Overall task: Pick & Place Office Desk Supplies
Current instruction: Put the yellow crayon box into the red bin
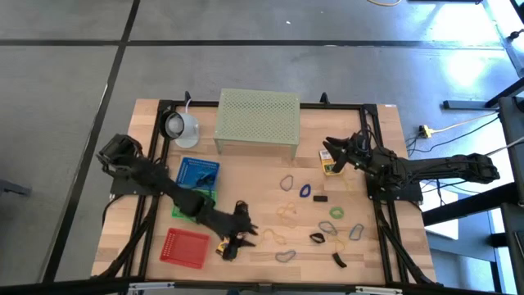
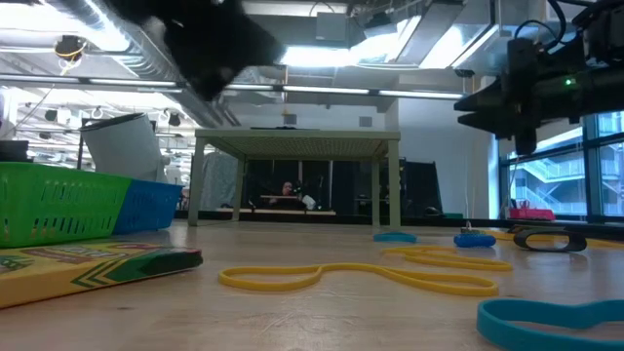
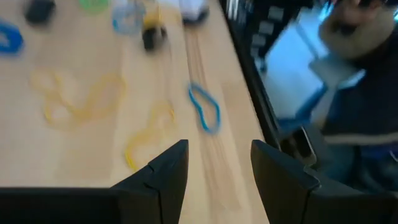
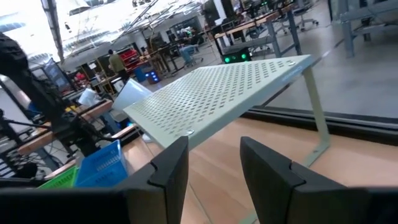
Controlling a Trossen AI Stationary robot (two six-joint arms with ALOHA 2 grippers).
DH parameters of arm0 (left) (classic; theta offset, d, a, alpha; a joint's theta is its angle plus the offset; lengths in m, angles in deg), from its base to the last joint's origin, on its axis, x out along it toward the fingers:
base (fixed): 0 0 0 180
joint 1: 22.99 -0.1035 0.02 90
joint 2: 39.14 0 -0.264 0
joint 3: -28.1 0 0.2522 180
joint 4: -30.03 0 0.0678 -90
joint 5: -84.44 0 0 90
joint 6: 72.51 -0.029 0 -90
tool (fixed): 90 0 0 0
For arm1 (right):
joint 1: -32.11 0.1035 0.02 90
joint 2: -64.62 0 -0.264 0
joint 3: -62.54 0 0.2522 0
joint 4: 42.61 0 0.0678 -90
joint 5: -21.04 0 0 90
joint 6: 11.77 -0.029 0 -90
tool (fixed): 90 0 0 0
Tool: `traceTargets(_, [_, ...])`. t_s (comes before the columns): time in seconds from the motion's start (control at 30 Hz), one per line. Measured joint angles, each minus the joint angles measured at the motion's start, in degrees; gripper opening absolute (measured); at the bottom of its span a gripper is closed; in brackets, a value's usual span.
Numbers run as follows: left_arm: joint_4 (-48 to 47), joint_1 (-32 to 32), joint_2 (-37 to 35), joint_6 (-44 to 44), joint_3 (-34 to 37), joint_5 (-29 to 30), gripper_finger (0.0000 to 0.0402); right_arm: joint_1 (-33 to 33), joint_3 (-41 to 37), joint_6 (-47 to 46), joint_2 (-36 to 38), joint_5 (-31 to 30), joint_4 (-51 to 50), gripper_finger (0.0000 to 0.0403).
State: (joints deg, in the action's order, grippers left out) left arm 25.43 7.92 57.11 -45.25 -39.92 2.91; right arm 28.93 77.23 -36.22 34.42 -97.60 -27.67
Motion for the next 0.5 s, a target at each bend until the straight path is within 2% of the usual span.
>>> traceTargets(0.13, [-19.31,4.25,0.04,5.12,-7.47,0.55,0.0169,0.02,0.0,-0.42,0.0,-0.67,-0.02,0.0146])
traceTargets(0.27, [-33.78,7.92,2.43,10.27,-13.12,2.55,0.0169,0.02,0.0,-0.42,0.0,-0.83,-0.02,0.0146])
traceTargets(0.37, [-36.12,9.51,6.17,12.53,-15.45,0.86,0.0169,0.01,0.0,-0.09,0.0,-1.39,-0.07,0.0146])
traceTargets(0.5, [-36.66,10.06,10.9,11.38,-19.8,-1.13,0.0169,0.02,0.0,-0.35,0.0,-1.53,-1.27,0.0146])
